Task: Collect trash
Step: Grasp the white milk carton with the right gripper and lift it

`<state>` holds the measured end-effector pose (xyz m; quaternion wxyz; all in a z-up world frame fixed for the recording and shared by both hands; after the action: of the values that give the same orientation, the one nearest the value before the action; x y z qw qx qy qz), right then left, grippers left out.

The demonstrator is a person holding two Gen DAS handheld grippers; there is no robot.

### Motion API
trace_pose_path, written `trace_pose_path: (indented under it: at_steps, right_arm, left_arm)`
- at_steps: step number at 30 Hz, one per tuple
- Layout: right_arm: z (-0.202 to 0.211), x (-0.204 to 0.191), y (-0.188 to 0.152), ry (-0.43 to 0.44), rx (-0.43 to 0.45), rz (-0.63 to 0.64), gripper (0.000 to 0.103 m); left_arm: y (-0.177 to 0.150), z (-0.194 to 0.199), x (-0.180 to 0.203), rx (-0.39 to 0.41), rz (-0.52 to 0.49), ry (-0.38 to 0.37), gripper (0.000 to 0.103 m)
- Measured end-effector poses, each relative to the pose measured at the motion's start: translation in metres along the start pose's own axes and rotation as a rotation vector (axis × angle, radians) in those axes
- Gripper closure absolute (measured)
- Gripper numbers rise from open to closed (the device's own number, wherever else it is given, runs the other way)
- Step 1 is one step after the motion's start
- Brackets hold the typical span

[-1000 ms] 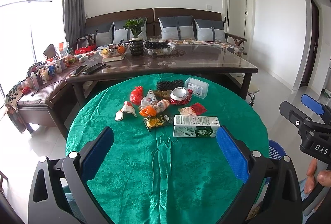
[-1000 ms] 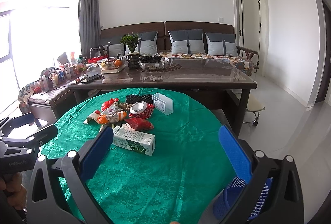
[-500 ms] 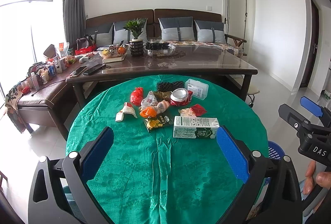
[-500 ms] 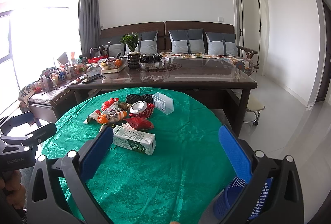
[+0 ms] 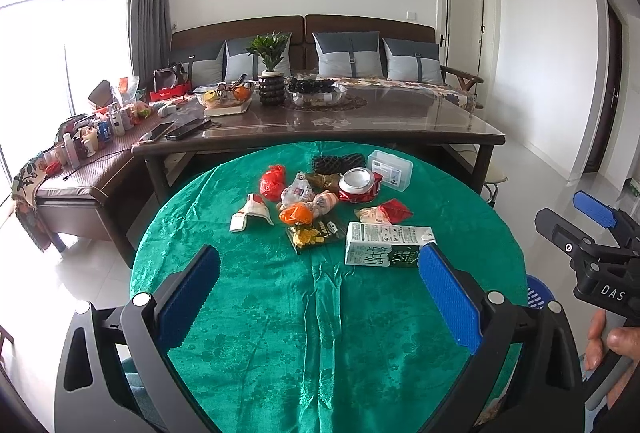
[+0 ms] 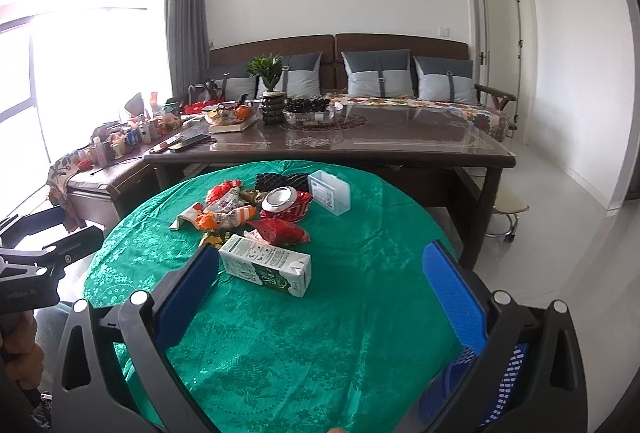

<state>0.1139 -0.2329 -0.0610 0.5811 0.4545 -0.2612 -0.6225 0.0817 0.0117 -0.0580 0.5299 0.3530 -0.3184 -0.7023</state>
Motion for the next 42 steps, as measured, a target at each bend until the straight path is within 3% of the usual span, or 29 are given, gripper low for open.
trace_pose_path:
  at_steps: [5, 13, 20, 23, 25, 27, 29, 36, 39, 42]
  right_arm:
    - [-0.046, -0.008, -0.009, 0.085, -0.075, 0.139, 0.005]
    - [-0.146, -0.008, -0.037, 0.257, -0.403, 0.289, 0.005]
    - [-0.185, -0.028, -0.052, 0.328, -0.542, 0.394, 0.005]
    - [-0.192, -0.034, -0.057, 0.317, -0.567, 0.456, 0.006]
    - [-0.192, -0.036, -0.061, 0.316, -0.588, 0.469, 0.019]
    - [-0.191, -0.032, -0.062, 0.303, -0.59, 0.461, 0.044]
    - [-0.184, -0.026, -0.062, 0.302, -0.59, 0.421, 0.053]
    - [-0.121, -0.015, -0.074, 0.344, -0.575, 0.314, 0.059]
    - [-0.095, 0.009, -0.074, 0.305, -0.533, 0.202, 0.06]
    - [-0.085, 0.043, -0.069, 0.199, -0.467, 0.071, 0.06]
  left_arm:
    - [-0.009, -0.019, -0.015, -0.035, 0.034, 0.009, 0.005]
    - [-0.037, -0.056, -0.024, -0.112, 0.031, -0.017, 0.005]
    - [-0.057, -0.079, -0.029, -0.168, 0.046, -0.047, 0.005]
    - [-0.061, -0.085, -0.029, -0.18, 0.052, -0.059, 0.005]
    - [-0.064, -0.09, -0.028, -0.187, 0.056, -0.067, 0.005]
    - [-0.066, -0.093, -0.027, -0.193, 0.06, -0.076, 0.005]
    - [-0.067, -0.098, -0.026, -0.2, 0.062, -0.088, 0.005]
    - [-0.062, -0.136, -0.03, -0.208, -0.032, -0.144, 0.005]
    - [-0.056, -0.167, -0.037, -0.225, -0.073, -0.193, 0.005]
    - [-0.05, -0.206, -0.039, -0.256, -0.113, -0.244, 0.005]
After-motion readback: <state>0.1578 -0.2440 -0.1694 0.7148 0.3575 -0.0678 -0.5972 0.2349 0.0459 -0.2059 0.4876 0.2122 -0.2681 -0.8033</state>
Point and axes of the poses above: each gripper's, at about its wrist camera, not at the fingertips, and z roughly against the way its jaws point, x to its right, y to its top, the point moved 6 cm from there along -z, roughly the way its jaws point, and after that the axes turned 10 degrees about -z, right-handed, at the moved point
